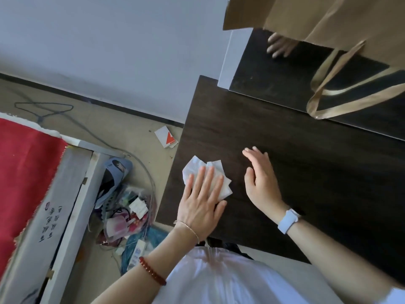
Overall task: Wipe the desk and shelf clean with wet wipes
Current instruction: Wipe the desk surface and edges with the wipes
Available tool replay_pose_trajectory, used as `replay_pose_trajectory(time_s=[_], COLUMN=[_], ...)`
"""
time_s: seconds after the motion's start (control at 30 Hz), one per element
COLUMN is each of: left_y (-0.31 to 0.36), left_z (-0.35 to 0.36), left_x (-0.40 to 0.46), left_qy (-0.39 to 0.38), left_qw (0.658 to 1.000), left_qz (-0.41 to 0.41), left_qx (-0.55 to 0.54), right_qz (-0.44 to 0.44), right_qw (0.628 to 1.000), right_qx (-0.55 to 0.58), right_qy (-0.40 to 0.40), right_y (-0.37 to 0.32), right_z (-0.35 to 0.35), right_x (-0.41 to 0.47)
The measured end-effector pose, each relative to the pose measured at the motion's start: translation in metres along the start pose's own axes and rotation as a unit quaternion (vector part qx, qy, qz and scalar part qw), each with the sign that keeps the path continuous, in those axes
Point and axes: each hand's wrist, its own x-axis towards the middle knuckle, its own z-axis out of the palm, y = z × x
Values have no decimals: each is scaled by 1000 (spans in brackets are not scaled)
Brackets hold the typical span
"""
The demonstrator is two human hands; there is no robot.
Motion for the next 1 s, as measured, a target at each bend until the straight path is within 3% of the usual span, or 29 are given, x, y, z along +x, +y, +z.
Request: replay_pose_trajectory(time_s=[0.1, 0.23, 0.3, 0.4, 0.47, 0.53, 0.63, 0.7, 0.8, 1.0], left_y=[-19, -40, -19, 27, 30, 13, -10, -7, 26, 83], left_z=[-1, -10, -10, 1, -1, -4, -11, -14, -8, 4], left_x=[21, 73, 83, 55, 36, 49, 105, 149, 192, 192], left_qy=[-21, -25, -32, -84, -93, -75, -47, -30, -23, -47], left_qw=[998, 980, 988, 995, 988, 993, 994, 987, 991, 997], left_qz=[-56, -193, -148, 57, 122, 86, -88, -151, -128, 53], left_qx=[7, -30, -12, 9, 28, 27, -34, -42, -35, -2], right_qz=[16, 82, 121, 162, 164, 161, 163, 165, 157, 151], right_qw=[981, 966, 961, 958, 957, 956, 953, 951, 951, 958], right_qx=[-193, -245, -246, -234, -236, -241, -249, -255, -253, -215], right_qy=[-14, 5, 19, 43, 47, 45, 48, 58, 76, 112], right_y=[35, 46, 51, 65, 70, 72, 72, 74, 76, 82], right_z=[-4, -5, -9, -21, -27, -28, -27, -26, -25, -25], right_x=[-20, -29, -29, -34, -37, -38, -37, -37, -36, -39])
